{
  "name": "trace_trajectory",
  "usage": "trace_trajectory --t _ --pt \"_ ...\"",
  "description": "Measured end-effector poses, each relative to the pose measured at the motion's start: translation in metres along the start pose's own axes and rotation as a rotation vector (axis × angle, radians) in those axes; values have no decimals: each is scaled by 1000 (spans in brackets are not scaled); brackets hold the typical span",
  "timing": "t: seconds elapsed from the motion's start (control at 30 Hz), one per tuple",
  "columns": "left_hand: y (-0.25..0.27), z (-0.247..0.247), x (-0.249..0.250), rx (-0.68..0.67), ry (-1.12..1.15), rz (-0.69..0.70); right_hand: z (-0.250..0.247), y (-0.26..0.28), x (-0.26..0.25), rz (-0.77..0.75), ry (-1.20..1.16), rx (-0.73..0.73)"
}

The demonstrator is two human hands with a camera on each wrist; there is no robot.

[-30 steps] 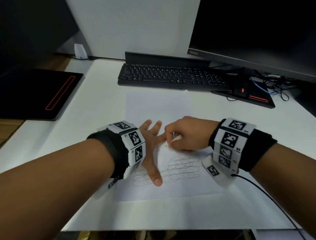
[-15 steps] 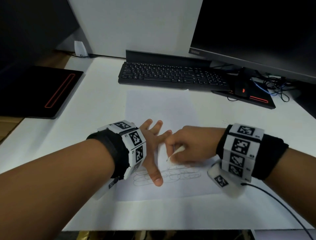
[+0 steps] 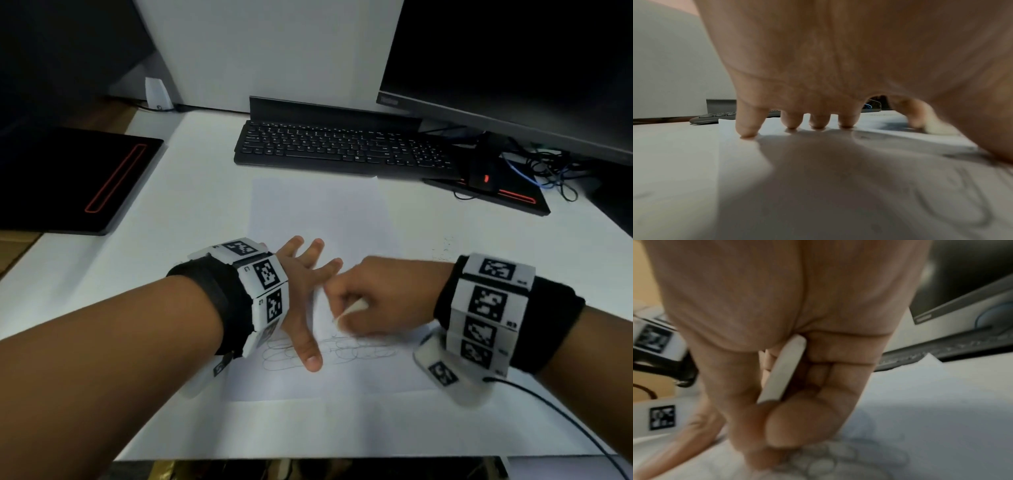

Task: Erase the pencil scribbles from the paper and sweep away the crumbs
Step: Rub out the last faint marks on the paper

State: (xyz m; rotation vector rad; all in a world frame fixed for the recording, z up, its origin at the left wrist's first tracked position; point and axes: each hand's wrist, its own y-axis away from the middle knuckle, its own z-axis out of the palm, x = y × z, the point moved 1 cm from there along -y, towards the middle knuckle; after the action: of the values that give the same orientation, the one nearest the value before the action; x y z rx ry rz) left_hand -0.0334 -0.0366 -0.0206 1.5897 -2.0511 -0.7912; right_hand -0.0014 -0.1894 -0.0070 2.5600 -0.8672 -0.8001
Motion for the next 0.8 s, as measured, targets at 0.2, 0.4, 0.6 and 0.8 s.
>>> trace_trajectory --t 0.2,0.4,0.6,0.8 --pt "2 0 2 9 0 -5 -16 4 21 89 -86 94" --pt "-1 1 -2 -11 -18 -4 -9 4 14 51 -55 41" --pt "-2 0 -1 -14 -17 -7 -2 6 8 21 -35 -23" --pt "-1 0 -1 -12 -5 -4 -15 9 26 114 -65 91"
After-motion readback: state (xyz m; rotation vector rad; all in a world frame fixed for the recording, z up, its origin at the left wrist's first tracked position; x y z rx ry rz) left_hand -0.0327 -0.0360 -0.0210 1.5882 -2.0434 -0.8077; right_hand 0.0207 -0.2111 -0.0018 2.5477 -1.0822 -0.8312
